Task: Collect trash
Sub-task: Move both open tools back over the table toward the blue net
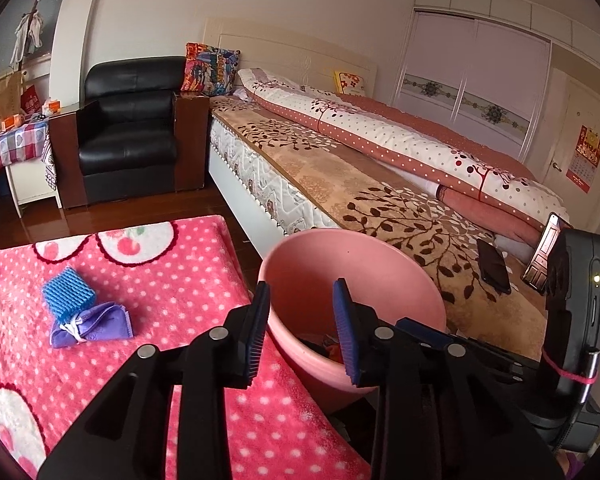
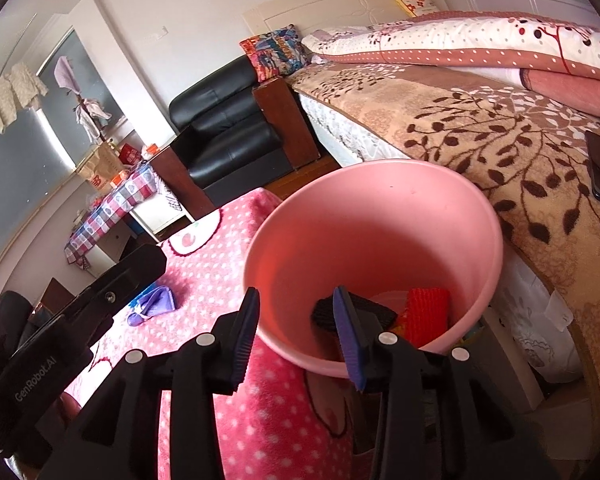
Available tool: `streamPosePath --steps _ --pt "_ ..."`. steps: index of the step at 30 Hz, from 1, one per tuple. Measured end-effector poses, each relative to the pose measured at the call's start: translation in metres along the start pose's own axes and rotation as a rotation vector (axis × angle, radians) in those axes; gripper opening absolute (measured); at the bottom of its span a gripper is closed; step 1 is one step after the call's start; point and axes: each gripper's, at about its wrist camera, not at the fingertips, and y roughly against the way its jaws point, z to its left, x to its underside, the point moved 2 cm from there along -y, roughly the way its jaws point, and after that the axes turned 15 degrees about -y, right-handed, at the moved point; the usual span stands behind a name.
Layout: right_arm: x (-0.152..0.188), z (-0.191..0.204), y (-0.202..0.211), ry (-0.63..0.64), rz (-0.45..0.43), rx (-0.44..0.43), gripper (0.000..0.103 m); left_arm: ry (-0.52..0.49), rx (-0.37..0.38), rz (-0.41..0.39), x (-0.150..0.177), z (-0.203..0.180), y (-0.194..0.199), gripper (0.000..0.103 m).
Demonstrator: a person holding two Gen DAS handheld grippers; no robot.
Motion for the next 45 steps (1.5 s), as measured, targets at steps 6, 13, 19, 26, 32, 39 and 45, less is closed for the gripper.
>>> streamPosePath --steps 6,13,19,26,32,39,45 --pt "0.016 0.029 0.004 0.059 0.015 -0.025 0.039 0.039 -0.043 -0.012 0.007 0.019 0.027 0.033" --pt "0.037 0.059 0.009 0.112 0.034 -0.054 0.040 0.079 -0.090 -0.042 0.017 0.041 0.063 0.033" --pt "0.060 0.088 0.007 0.164 0.067 -0.084 0.041 0.117 -0.138 -0.058 0.028 0.063 0.090 0.033" --pt "0.084 0.120 0.001 0.223 0.117 -0.128 0.041 0.167 -0.206 -0.075 0.042 0.089 0.122 0.033" --pt "0.096 0.140 -0.003 0.261 0.140 -0.159 0.041 0.198 -0.252 -0.070 0.050 0.106 0.137 0.033" --pt "0.099 0.152 -0.009 0.291 0.146 -0.176 0.043 0.237 -0.275 -0.068 0.053 0.124 0.139 0.033" --pt "0.091 0.153 -0.024 0.298 0.147 -0.165 0.046 0.277 -0.291 -0.049 0.057 0.146 0.133 0.033"
